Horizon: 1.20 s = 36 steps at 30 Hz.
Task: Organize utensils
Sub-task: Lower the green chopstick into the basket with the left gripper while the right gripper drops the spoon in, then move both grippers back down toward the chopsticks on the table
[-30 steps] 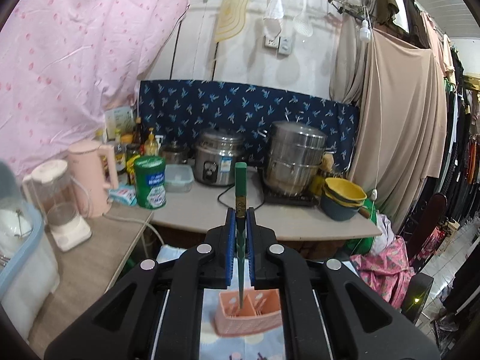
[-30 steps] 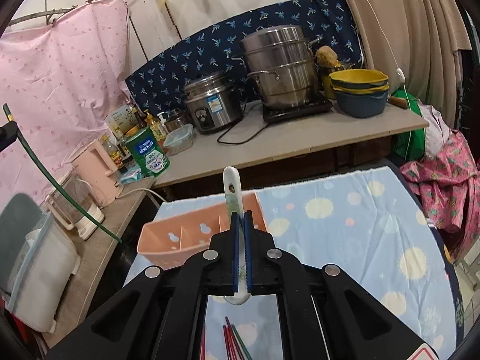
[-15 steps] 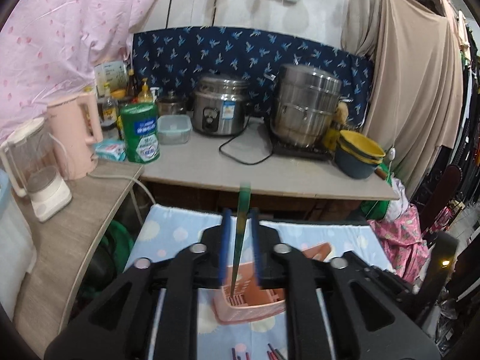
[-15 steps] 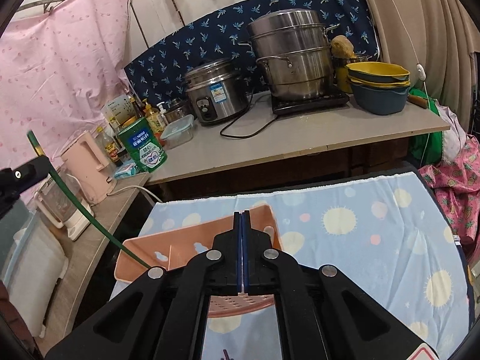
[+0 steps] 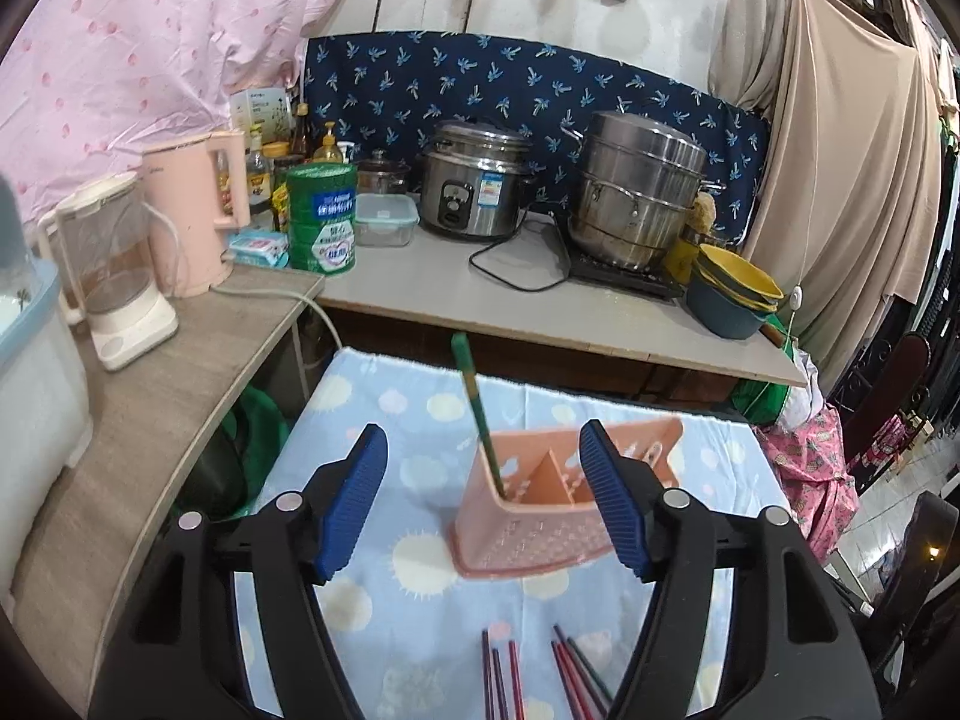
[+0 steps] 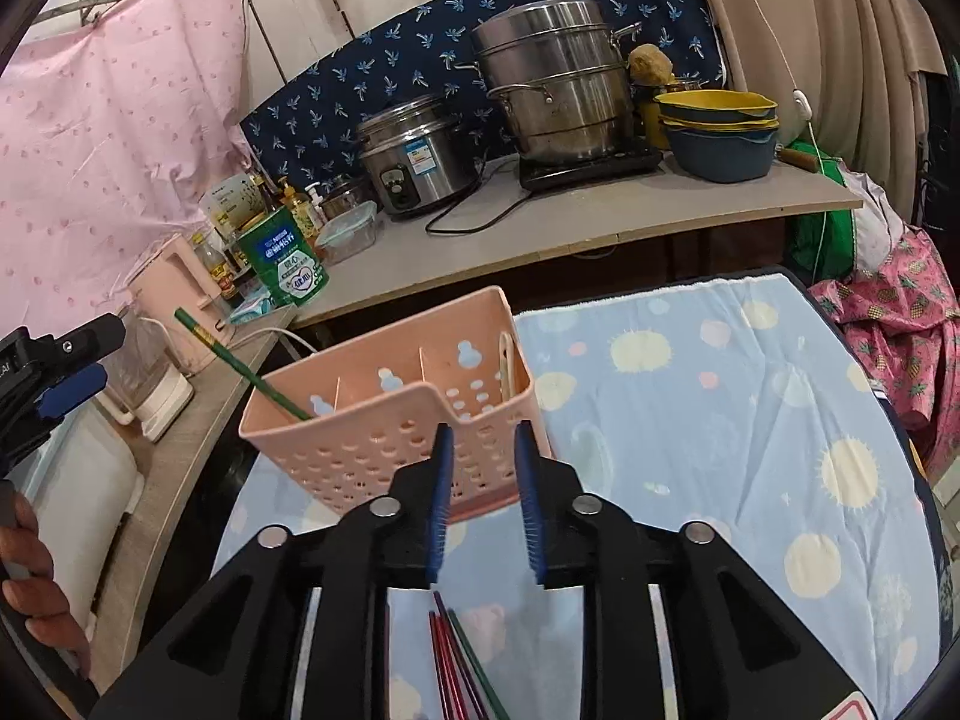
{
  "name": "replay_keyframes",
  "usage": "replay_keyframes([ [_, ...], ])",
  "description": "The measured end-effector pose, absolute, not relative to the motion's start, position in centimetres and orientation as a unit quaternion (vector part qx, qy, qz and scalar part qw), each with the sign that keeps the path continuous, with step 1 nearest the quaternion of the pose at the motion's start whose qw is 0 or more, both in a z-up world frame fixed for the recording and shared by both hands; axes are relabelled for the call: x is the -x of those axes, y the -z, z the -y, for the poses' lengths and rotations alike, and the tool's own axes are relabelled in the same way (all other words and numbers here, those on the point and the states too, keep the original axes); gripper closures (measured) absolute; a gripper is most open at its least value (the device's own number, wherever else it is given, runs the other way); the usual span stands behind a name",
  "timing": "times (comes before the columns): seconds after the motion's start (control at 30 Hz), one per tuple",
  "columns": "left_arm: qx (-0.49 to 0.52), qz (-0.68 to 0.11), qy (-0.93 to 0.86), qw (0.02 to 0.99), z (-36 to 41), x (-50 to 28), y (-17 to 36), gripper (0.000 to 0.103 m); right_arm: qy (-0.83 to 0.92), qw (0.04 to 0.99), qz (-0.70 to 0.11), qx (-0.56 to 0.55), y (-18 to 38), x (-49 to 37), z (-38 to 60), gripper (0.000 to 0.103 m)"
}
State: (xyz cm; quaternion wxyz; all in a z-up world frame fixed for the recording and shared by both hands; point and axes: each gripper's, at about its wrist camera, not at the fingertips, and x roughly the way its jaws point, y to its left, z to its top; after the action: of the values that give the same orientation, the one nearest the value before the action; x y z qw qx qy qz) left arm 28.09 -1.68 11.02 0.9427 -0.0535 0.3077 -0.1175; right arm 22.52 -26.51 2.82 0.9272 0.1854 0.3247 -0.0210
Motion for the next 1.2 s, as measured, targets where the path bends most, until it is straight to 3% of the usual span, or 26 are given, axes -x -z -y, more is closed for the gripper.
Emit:
replay_keyframes([
  [0.67, 0.030, -0.414, 0.104, 0.904, -1.3, -16.6, -0.4, 0.040, 0.020, 0.890, -0.426, -0.159, 5.0, -8.2, 23.5, 0.075],
  [1.2, 0.008, -0.478, 0.122, 0.870, -0.4, -9.7, 5.8, 0.040, 0.044, 0.874, -0.462, -0.147, 9.4, -3.4, 23.8, 0.075],
])
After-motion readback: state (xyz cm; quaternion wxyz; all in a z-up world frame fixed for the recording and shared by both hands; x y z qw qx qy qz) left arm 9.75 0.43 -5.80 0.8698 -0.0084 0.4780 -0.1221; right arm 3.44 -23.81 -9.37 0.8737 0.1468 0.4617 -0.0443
